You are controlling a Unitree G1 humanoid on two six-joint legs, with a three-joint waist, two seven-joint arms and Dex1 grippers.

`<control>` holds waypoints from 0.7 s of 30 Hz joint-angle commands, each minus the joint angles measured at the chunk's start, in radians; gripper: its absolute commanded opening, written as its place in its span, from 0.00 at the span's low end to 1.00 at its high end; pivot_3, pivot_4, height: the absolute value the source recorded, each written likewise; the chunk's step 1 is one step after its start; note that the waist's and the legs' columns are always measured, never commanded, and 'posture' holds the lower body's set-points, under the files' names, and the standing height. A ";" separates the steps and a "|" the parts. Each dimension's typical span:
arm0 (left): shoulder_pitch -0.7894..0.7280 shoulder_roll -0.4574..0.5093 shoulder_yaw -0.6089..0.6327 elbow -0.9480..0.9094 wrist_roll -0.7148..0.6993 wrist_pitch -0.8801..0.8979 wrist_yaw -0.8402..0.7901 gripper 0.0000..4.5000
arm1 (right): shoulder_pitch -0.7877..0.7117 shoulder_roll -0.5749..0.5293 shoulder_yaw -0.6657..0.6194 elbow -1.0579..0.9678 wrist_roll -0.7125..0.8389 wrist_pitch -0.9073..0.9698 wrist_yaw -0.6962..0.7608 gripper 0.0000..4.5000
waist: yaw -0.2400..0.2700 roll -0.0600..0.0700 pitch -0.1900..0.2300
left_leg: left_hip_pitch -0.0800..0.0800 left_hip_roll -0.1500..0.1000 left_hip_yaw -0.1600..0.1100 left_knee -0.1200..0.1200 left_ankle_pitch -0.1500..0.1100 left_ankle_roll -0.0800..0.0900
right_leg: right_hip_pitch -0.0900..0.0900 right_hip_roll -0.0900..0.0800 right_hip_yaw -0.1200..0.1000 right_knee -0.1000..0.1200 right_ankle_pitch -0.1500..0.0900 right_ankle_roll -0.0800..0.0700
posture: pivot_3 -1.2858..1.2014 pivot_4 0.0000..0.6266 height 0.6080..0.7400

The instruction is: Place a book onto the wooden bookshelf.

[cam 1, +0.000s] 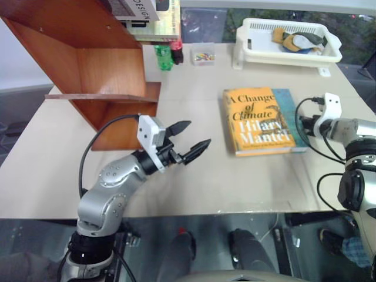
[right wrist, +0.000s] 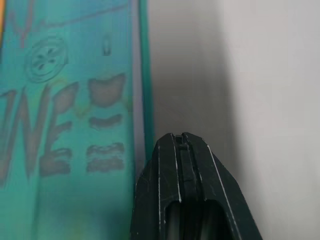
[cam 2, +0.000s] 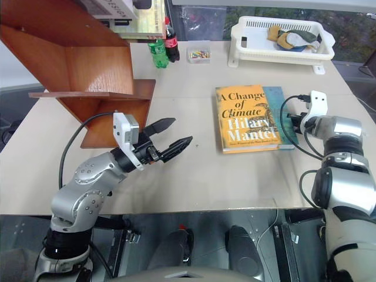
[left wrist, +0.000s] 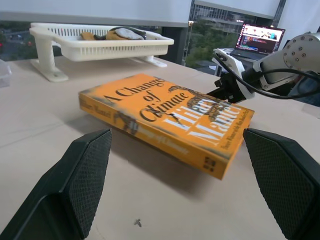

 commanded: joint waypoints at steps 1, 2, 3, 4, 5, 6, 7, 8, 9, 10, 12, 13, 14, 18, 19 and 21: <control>0.007 0.013 0.034 -0.022 -0.025 0.019 0.012 1.00 | 0.035 0.022 0.006 -0.054 0.026 0.055 0.016 0.01 | 0.000 0.000 0.000 | 0.000 0.000 0.000 0.000 0.000 0.000 | 0.000 0.000 0.000 0.000 0.000 0.000 | 0.52 0.24 1.00; 0.006 0.010 0.041 -0.018 -0.033 0.031 0.022 1.00 | 0.043 0.023 0.004 -0.069 0.028 0.052 0.012 0.01 | 0.000 0.000 0.000 | 0.000 0.000 0.000 0.000 0.000 0.000 | 0.000 0.000 0.000 0.000 0.000 0.000 | 0.52 0.24 1.00; 0.000 0.004 0.049 -0.012 -0.039 0.043 0.037 1.00 | 0.049 0.022 0.004 -0.085 0.029 0.052 0.009 0.01 | 0.001 0.000 0.000 | 0.000 0.000 0.000 0.000 0.000 0.000 | 0.000 0.000 0.000 0.000 0.000 0.000 | 0.52 0.24 1.00; -0.010 -0.004 0.060 -0.002 -0.048 0.059 0.055 1.00 | 0.058 0.020 -0.001 -0.107 0.033 0.044 0.007 0.01 | 0.001 0.000 0.000 | 0.000 0.000 0.000 0.000 0.000 0.000 | 0.000 0.000 0.000 0.000 0.000 0.000 | 0.52 0.24 1.00; -0.024 -0.013 0.074 0.011 -0.065 0.081 0.078 1.00 | 0.068 0.014 -0.007 -0.137 0.036 0.041 0.001 0.01 | 0.001 0.000 0.000 | 0.000 0.000 0.000 0.000 0.000 0.000 | 0.000 0.000 0.000 0.000 0.000 0.000 | 0.52 0.24 1.00; -0.037 -0.018 0.083 0.025 -0.073 0.103 0.099 1.00 | 0.080 0.006 -0.006 -0.165 0.035 0.035 0.002 0.01 | 0.003 0.000 0.000 | 0.000 0.000 0.000 0.000 0.000 0.000 | 0.000 0.000 0.000 0.000 0.000 0.000 | 0.52 0.24 1.00; -0.049 -0.023 0.089 0.038 -0.078 0.115 0.115 1.00 | 0.099 -0.005 -0.004 -0.207 0.036 0.034 0.008 0.01 | 0.004 0.000 0.000 | 0.000 0.000 0.000 0.000 0.000 0.000 | 0.000 0.000 0.000 0.000 0.000 0.000 | 0.52 0.24 1.00; -0.062 -0.031 0.095 0.049 -0.098 0.137 0.123 1.00 | 0.119 -0.017 -0.004 -0.249 0.036 0.035 0.010 0.01 | 0.009 0.000 0.000 | 0.000 0.000 0.000 0.000 0.000 0.000 | 0.000 0.000 0.000 0.000 0.000 0.000 | 0.52 0.24 1.00; -0.077 -0.035 0.100 0.065 -0.116 0.169 0.136 1.00 | 0.150 -0.032 0.002 -0.312 0.030 0.038 0.008 0.06 | 0.011 0.000 0.000 | -0.001 0.000 -0.001 0.000 0.000 0.000 | 0.000 0.000 -0.001 0.000 0.000 0.000 | 0.52 0.24 1.00; -0.094 -0.043 0.108 0.082 -0.139 0.191 0.141 1.00 | 0.187 -0.045 0.008 -0.392 0.025 0.052 0.002 0.12 | 0.013 0.000 0.000 | -0.001 0.000 -0.002 0.000 0.000 0.000 | 0.000 0.000 -0.001 0.000 0.000 0.000 | 0.52 0.24 1.00; -0.142 -0.064 0.139 0.134 -0.221 0.272 0.169 1.00 | 0.264 -0.076 0.001 -0.542 0.029 0.086 -0.003 0.28 | 0.025 0.001 0.001 | -0.003 -0.001 -0.003 0.000 0.000 0.000 | -0.001 -0.002 -0.002 0.000 0.000 0.001 | 0.52 0.24 1.00; -0.170 -0.070 0.149 0.168 -0.248 0.308 0.176 1.00 | 0.311 -0.097 -0.005 -0.620 0.032 0.088 0.006 0.37 | 0.033 0.001 0.001 | -0.003 -0.001 -0.003 0.000 0.000 0.000 | -0.001 -0.002 -0.002 0.000 0.000 0.001 | 0.52 0.24 1.00; -0.198 -0.075 0.159 0.204 -0.280 0.348 0.182 1.00 | 0.359 -0.117 -0.013 -0.698 0.039 0.079 0.019 0.46 | 0.035 0.001 0.001 | -0.004 -0.001 -0.003 0.000 0.000 0.001 | -0.001 -0.002 -0.003 0.000 0.000 0.001 | 0.52 0.24 1.00; -0.311 -0.097 0.193 0.362 -0.389 0.496 0.196 1.00 | 0.535 -0.132 -0.128 -1.025 0.156 0.004 0.104 0.87 | 0.034 0.001 0.001 | -0.005 -0.002 -0.005 0.001 -0.001 0.001 | -0.001 -0.003 -0.004 -0.001 0.000 0.002 | 0.52 0.24 1.00; -0.345 -0.110 0.208 0.410 -0.421 0.526 0.195 1.00 | 0.588 -0.138 -0.158 -1.121 0.200 -0.007 0.145 0.87 | 0.031 0.001 0.001 | -0.005 -0.002 -0.005 0.001 -0.001 0.001 | -0.001 -0.003 -0.005 -0.001 0.000 0.002 | 0.52 0.24 1.00; -0.401 -0.127 0.224 0.497 -0.454 0.574 0.196 1.00 | 0.679 -0.160 -0.199 -1.281 0.277 0.015 0.205 0.87 | 0.031 0.001 0.001 | -0.005 -0.002 -0.005 0.001 -0.001 0.001 | -0.001 -0.003 -0.005 -0.001 0.000 0.002 | 0.52 0.24 1.00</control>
